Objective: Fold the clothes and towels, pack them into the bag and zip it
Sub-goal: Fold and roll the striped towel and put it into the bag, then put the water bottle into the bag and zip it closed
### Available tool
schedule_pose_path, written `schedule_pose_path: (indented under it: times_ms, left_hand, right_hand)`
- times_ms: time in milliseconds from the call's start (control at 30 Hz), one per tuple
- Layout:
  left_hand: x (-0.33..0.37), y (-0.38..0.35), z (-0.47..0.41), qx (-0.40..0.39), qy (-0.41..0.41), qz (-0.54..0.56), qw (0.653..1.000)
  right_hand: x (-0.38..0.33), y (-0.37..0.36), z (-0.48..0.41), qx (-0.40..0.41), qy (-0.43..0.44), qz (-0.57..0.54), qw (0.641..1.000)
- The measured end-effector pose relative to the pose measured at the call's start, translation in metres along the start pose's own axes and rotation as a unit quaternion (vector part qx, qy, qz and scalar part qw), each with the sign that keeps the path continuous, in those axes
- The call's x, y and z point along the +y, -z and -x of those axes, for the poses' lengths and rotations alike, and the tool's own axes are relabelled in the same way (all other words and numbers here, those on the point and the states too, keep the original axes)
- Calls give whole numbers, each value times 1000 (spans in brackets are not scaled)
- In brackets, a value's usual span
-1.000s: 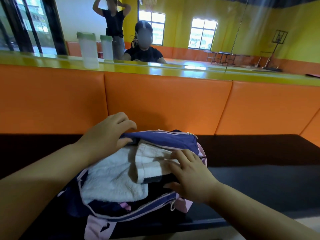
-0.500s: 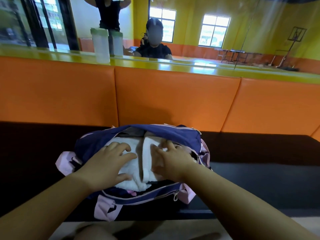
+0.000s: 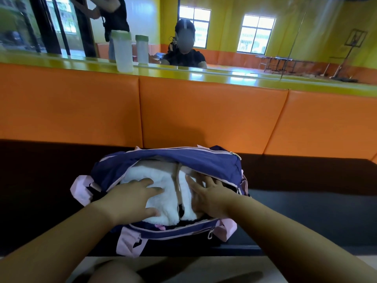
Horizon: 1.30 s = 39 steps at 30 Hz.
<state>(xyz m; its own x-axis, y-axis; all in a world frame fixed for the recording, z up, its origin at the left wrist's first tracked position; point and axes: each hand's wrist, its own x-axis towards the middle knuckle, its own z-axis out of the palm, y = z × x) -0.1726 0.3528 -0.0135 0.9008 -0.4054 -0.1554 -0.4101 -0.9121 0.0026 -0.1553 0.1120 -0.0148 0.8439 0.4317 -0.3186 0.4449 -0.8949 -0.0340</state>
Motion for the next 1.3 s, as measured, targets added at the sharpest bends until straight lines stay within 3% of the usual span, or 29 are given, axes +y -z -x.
schedule_pose_path:
  times_ms: [100, 233, 400, 667, 1100, 1300]
  left_hand:
    - [4, -2, 2, -12, 1, 2, 1000]
    - [6, 3, 7, 4, -17, 2, 1000]
    - [5, 26, 16, 65, -62, 46, 995]
    - [-28, 103, 4, 169, -52, 68, 982]
    - [-173, 165, -105, 184, 119, 0, 976]
    - [-230, 174, -167, 251, 170, -20, 953]
  right_hand:
    - [-14, 2, 4, -11, -33, 16, 999]
    - [-25, 2, 20, 32, -15, 49, 998]
    - [-13, 20, 38, 117, 67, 49, 990]
    - [-3, 117, 36, 210, 83, 85, 970]
    - [11, 249, -110, 255, 52, 173, 950]
    - [9, 284, -198, 293, 11, 188, 937]
